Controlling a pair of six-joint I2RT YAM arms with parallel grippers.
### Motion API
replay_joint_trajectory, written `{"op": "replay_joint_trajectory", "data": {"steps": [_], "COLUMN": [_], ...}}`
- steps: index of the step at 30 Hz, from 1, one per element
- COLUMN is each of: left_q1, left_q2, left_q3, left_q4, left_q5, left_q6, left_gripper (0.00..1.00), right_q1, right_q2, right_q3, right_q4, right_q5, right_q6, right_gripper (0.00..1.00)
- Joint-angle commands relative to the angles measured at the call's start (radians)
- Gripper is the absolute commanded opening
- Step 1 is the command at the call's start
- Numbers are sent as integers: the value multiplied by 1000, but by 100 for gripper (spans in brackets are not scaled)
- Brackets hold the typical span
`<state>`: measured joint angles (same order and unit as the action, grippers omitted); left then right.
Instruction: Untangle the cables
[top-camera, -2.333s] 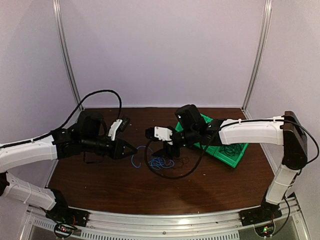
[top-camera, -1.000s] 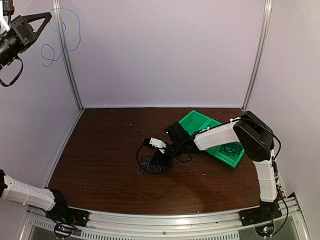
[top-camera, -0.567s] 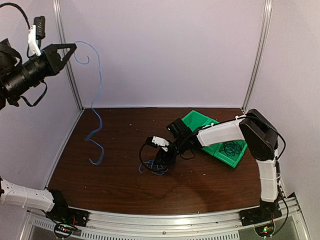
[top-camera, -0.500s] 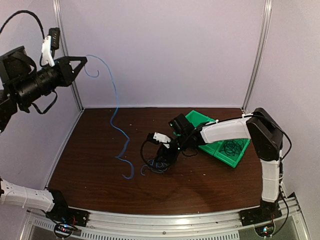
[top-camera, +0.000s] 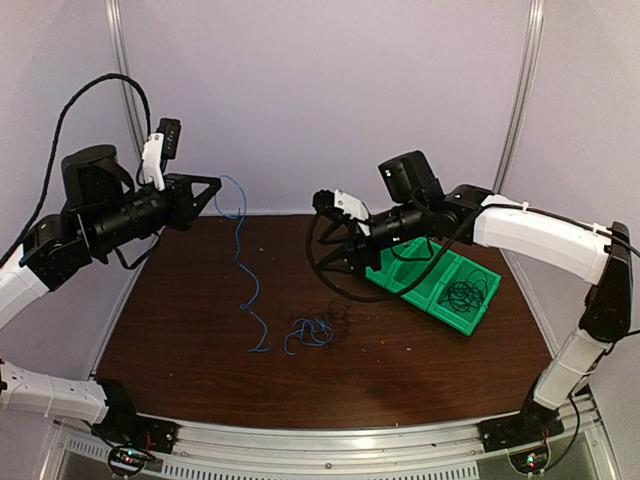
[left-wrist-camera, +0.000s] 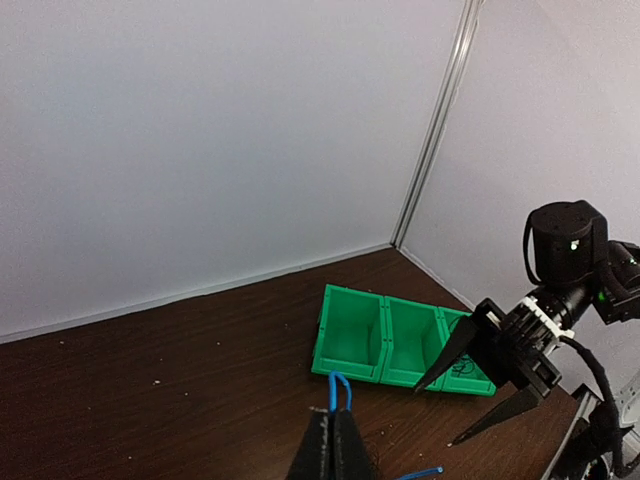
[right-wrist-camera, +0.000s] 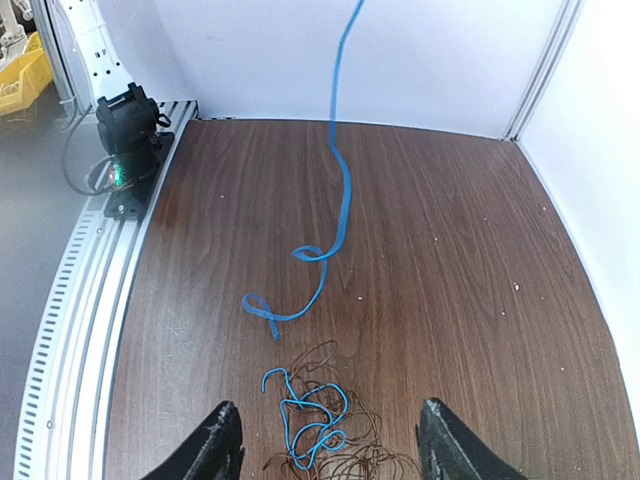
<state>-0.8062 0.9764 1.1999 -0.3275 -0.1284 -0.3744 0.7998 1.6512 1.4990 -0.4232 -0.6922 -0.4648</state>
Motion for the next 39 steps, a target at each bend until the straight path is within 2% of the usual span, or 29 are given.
{"op": "replay_joint_trajectory", "data": {"steps": [1, 9, 19, 23, 26, 29, 32, 36, 39], "left_q1": [-4, -4, -4, -5, -4, -4, -5, -5, -4], "left_q2": [12, 36, 32, 24, 11, -2, -10, -24, -35], "left_q3": [-49, -36, -24, -14, -16, -21, -28, -39, -46], "left_q4": [145, 164, 191, 190, 190, 190, 190, 192, 192], "left_q5": [116, 128, 191, 202, 199, 194, 189, 177, 173], "left_q6": [-16, -27, -49, -54, -55, -57, -60, -60, -64], "left_gripper": [0, 0, 0, 0, 0, 0, 0, 0, 0], "right_q1": [-5, 13, 33, 36, 36, 36, 35, 36, 40], "right_q2": [-22, -43, 144, 214, 239, 244, 261, 324, 351], "right_q3": [17, 32, 76, 90, 80, 52, 43, 90, 104], "right_q4": [-70, 8, 167, 162, 153, 194, 260, 296, 337], "right_q5": [69, -69, -21, -35, -117, -198, -272, -360, -363], "right_q6": [-20, 81, 306, 324, 322, 357, 429, 526, 574], "right_gripper": [60, 63, 68, 68, 64, 51, 46, 46, 49]}}
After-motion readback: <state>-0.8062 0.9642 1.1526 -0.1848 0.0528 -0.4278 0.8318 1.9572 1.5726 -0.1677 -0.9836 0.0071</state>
